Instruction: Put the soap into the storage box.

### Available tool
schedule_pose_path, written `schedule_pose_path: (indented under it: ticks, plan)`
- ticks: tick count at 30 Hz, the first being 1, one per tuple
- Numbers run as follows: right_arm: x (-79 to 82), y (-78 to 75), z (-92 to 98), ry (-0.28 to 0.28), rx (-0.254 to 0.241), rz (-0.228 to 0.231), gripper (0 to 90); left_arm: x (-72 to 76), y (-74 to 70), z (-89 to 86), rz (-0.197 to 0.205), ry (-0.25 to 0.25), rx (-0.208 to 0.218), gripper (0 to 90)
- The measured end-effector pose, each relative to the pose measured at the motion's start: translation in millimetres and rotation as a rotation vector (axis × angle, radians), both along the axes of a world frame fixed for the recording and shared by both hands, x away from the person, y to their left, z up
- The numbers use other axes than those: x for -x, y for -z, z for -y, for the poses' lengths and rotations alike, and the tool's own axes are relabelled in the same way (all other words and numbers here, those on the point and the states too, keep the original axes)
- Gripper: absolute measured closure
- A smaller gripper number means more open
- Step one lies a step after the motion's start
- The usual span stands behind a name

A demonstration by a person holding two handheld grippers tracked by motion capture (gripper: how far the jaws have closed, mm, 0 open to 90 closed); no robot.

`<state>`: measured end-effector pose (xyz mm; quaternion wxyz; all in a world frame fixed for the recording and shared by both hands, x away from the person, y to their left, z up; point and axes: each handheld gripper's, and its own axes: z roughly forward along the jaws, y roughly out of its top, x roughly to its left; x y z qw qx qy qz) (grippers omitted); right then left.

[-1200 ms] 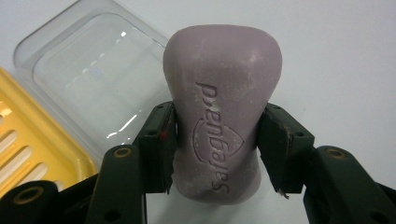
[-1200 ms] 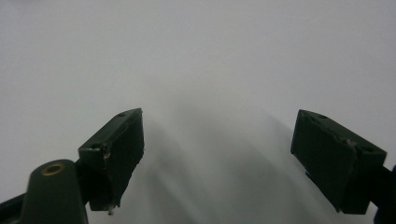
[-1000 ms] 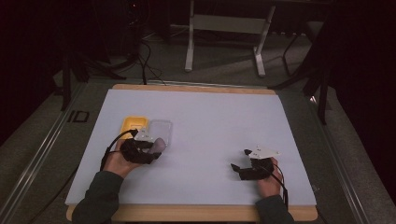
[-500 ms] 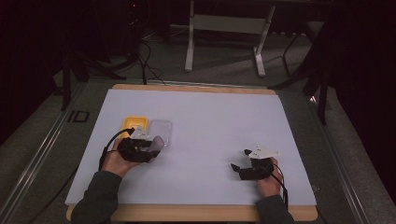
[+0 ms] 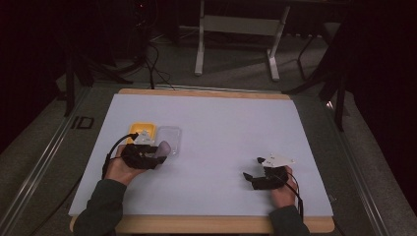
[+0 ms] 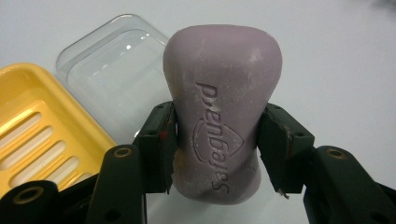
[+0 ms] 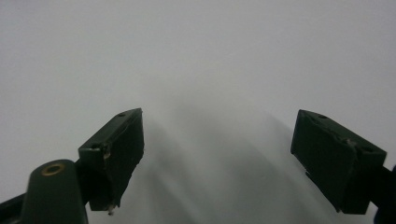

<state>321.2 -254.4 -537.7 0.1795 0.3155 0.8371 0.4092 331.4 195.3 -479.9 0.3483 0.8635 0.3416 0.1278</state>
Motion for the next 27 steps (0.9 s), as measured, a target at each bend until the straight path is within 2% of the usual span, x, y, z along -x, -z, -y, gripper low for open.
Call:
schedule_pose_path:
  ticks: [21,27]
  plan:
    - [0.1,0.0,0.0,0.001,0.001,0.000,16.8,-3.1,-7.2,-7.2,0.029,-0.062,0.021,50.0]
    - [0.0,0.0,0.0,0.000,0.001,-0.001,16.8,-4.3,-7.8,-8.7,0.026,-0.077,0.024,50.1]
